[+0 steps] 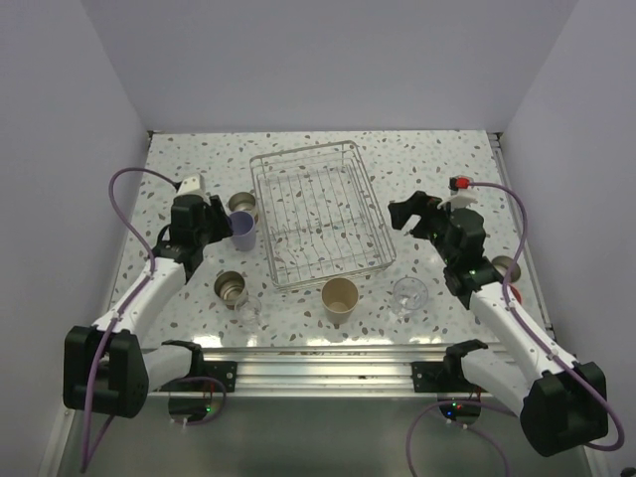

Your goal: Load the cups into the dish rack

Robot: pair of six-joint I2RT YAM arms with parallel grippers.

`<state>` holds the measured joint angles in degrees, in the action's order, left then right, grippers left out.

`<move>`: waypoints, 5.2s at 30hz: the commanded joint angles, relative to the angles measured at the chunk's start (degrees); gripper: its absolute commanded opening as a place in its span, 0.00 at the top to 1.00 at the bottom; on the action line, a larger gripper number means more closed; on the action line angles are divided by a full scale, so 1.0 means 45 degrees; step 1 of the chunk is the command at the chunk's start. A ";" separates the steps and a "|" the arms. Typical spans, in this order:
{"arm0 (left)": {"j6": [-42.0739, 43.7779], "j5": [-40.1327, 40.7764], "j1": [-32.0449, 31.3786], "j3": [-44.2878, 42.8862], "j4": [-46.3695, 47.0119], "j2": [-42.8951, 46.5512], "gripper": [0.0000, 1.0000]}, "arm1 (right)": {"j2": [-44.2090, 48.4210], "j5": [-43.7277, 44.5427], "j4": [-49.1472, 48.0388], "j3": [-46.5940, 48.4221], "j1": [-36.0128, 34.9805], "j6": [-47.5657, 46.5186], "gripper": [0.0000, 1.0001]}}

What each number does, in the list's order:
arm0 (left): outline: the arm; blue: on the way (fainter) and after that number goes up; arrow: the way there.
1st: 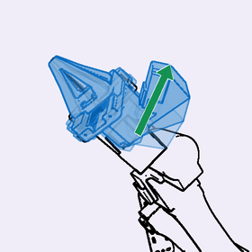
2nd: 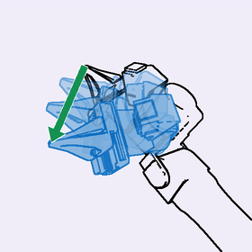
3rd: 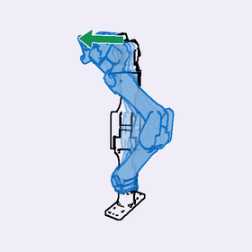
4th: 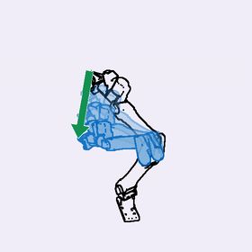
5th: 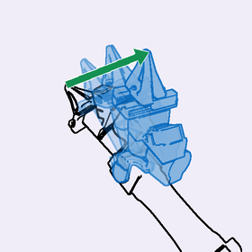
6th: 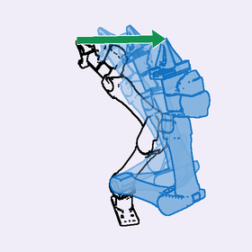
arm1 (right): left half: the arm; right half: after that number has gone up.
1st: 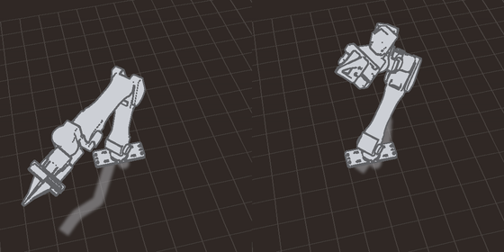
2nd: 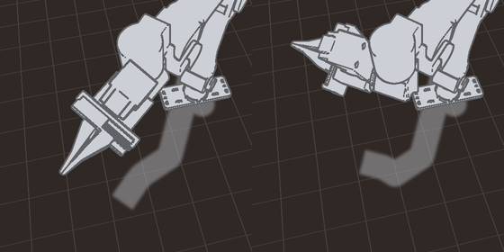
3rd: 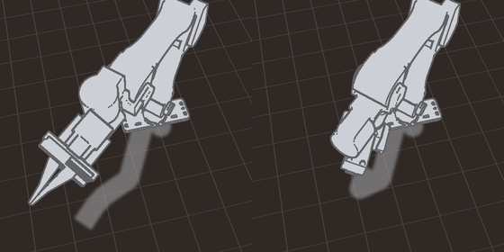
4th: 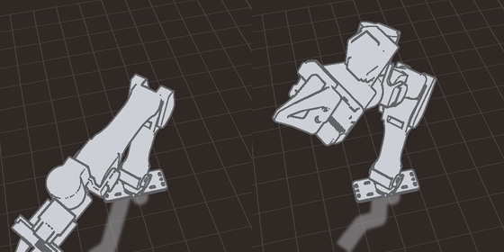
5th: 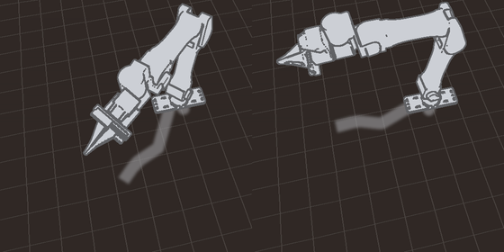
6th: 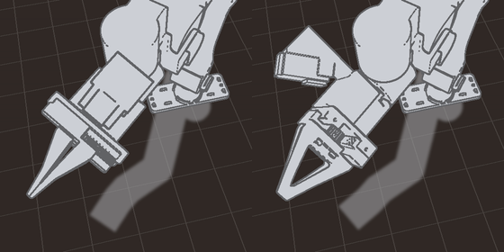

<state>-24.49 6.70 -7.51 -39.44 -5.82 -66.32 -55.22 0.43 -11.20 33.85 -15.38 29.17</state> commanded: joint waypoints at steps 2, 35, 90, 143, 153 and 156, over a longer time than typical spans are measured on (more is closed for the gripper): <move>0.0052 -0.0590 0.0047 0.0132 0.0513 -0.0377 0.43 | -0.0150 -0.0114 -0.0069 0.0506 -0.0001 0.0061 0.02; -0.1158 -0.4470 0.0047 -0.0416 0.2240 0.4738 1.00 | 0.0241 -0.4991 -0.0431 0.2206 -0.0118 0.1502 0.02; -1.1043 -0.6685 -0.2375 0.5093 2.3972 0.0539 1.00 | -0.3177 -0.5133 -0.7157 0.1815 -0.4063 0.7462 0.02; -1.0241 -0.6235 -0.2746 0.4721 2.3345 0.2121 1.00 | -0.5170 -0.2283 -1.4307 0.1249 -0.7286 1.0003 0.05; -1.0202 -0.6508 -0.2746 0.4858 2.3307 0.2083 1.00 | -0.5150 -0.2048 -1.3255 0.1833 -0.7286 0.9496 0.33; -1.0144 -0.6625 -0.2765 0.4878 2.3111 0.2102 1.00 | -0.5131 -0.2087 -1.2709 0.2068 -0.7306 0.9262 0.62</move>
<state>-71.79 -21.17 -19.64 -17.89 74.46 -57.41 -80.20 -10.85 -69.34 40.12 -48.05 72.84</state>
